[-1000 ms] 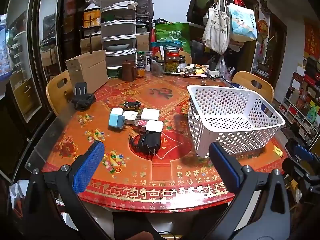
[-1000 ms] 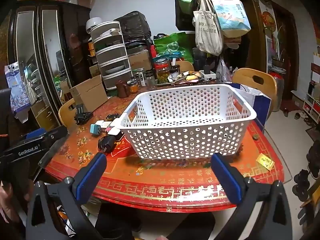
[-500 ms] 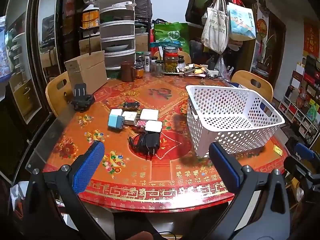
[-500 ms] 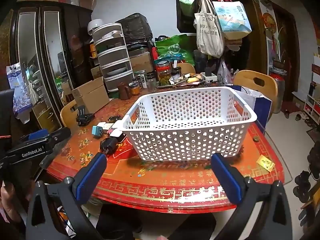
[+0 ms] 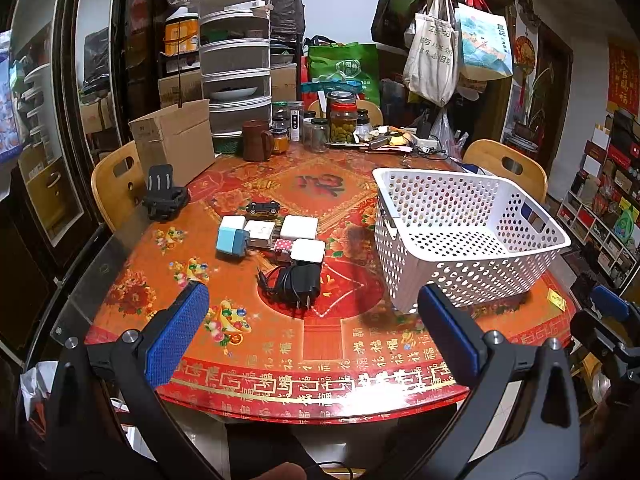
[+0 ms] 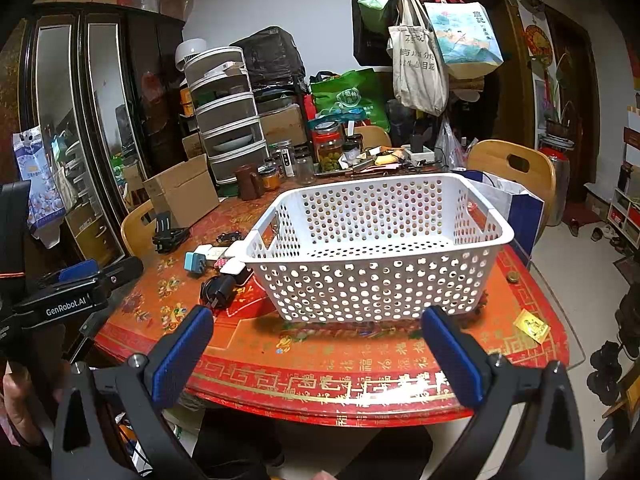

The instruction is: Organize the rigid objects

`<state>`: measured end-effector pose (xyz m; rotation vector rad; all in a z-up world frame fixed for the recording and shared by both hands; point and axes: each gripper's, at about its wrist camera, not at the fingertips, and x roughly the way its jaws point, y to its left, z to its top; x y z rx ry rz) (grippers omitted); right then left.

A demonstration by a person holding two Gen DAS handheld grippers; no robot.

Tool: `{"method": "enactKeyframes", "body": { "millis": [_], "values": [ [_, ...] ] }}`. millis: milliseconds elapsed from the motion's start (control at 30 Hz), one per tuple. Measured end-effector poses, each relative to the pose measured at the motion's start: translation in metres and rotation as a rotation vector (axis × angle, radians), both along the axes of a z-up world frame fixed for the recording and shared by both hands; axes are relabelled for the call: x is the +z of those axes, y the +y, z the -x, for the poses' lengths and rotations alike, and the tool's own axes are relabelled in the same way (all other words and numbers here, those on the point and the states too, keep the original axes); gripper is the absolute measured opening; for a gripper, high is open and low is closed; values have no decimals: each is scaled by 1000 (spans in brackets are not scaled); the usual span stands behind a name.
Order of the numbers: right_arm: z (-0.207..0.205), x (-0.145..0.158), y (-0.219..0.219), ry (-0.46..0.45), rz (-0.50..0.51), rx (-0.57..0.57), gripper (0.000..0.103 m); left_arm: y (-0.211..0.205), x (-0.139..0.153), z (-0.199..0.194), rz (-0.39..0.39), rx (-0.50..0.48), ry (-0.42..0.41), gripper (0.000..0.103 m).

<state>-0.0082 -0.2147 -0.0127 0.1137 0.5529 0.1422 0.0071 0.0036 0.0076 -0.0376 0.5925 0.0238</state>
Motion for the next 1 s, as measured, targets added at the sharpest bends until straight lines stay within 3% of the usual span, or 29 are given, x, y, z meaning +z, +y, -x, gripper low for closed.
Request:
{"method": "enactKeyframes", "body": {
  "millis": [1000],
  "values": [
    [0,-2,3,-1,1,3,103,-3,-7,-3,-2,-2,15,103]
  ]
}}
